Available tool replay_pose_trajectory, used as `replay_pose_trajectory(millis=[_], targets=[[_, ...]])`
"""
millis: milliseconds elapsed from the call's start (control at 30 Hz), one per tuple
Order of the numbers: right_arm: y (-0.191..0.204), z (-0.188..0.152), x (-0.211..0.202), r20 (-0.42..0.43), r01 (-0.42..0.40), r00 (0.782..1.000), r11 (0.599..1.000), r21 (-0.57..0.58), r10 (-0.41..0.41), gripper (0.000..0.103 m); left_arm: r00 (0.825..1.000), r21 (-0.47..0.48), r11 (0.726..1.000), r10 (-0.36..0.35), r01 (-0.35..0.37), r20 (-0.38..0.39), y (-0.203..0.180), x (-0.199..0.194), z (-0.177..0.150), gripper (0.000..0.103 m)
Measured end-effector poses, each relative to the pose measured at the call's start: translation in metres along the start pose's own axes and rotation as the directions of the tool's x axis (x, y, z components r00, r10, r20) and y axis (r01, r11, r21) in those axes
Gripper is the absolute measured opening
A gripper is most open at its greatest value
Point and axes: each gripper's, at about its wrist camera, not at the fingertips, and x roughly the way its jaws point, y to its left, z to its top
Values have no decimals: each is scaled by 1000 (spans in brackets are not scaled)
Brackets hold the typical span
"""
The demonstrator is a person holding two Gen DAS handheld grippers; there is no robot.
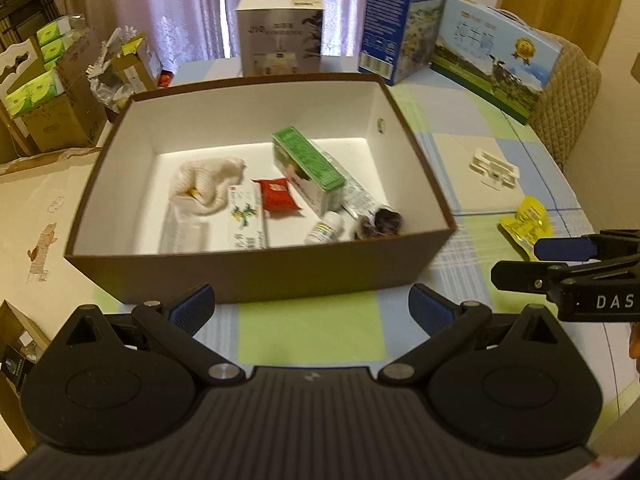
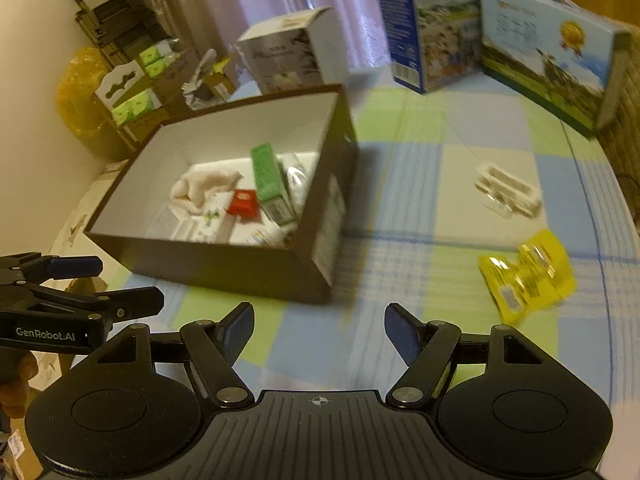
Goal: Organize objects
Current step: 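Withdraw both tools from the box toward the yellow packet and white clip, then grasp the yellow snack packet with the left tool and lift it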
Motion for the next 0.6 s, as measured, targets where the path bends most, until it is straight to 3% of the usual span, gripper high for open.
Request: replay_pose_trajectory(millis=[267, 600], targets=[[-53, -30, -24, -34, 37, 999, 994, 106, -33, 77, 997, 43, 997, -70, 71, -38, -48, 6, -16, 102], [-112, -59, -57, -38, 125, 992, 979, 160, -121, 77, 987, 128, 979, -152, 158, -52, -118, 19, -20, 102]])
